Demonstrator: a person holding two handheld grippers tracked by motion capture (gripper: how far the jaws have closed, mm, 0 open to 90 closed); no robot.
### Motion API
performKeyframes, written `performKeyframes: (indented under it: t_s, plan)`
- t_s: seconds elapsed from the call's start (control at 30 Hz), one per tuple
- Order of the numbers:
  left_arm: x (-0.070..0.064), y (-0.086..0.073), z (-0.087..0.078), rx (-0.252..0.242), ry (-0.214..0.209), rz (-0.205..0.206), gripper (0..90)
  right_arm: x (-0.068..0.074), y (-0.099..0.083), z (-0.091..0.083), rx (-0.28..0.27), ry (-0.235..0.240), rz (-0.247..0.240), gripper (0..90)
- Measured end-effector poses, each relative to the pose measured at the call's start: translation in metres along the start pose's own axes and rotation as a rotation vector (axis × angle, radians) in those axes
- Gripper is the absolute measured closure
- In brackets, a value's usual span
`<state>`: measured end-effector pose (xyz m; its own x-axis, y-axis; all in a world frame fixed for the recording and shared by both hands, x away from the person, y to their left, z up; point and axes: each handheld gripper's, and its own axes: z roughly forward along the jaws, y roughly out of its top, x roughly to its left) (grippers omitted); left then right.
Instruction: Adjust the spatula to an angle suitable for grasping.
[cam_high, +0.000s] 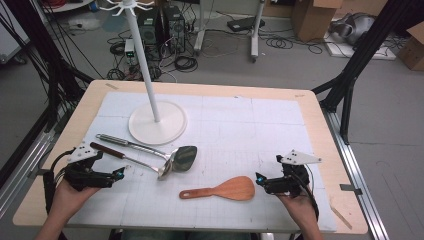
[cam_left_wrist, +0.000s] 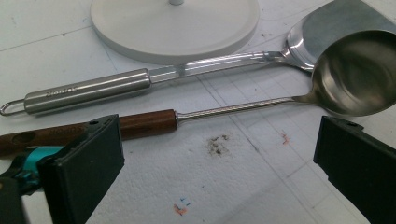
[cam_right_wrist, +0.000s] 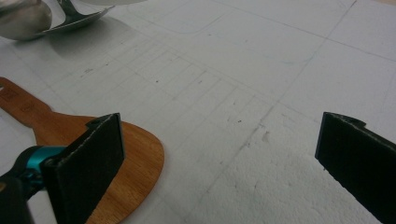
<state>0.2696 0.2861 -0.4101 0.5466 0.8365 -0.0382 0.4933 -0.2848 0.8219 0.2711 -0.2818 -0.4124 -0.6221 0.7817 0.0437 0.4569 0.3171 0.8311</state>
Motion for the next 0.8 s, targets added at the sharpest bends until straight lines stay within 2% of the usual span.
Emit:
performKeyframes:
  t_s: [0.8]
  plan:
    - [0.0042,0.0011,0.0028,-0.001,-0.003,0.005,2.1,0.0013,-0.0001,0.0035,0.020,-0.001,0.003,0.4]
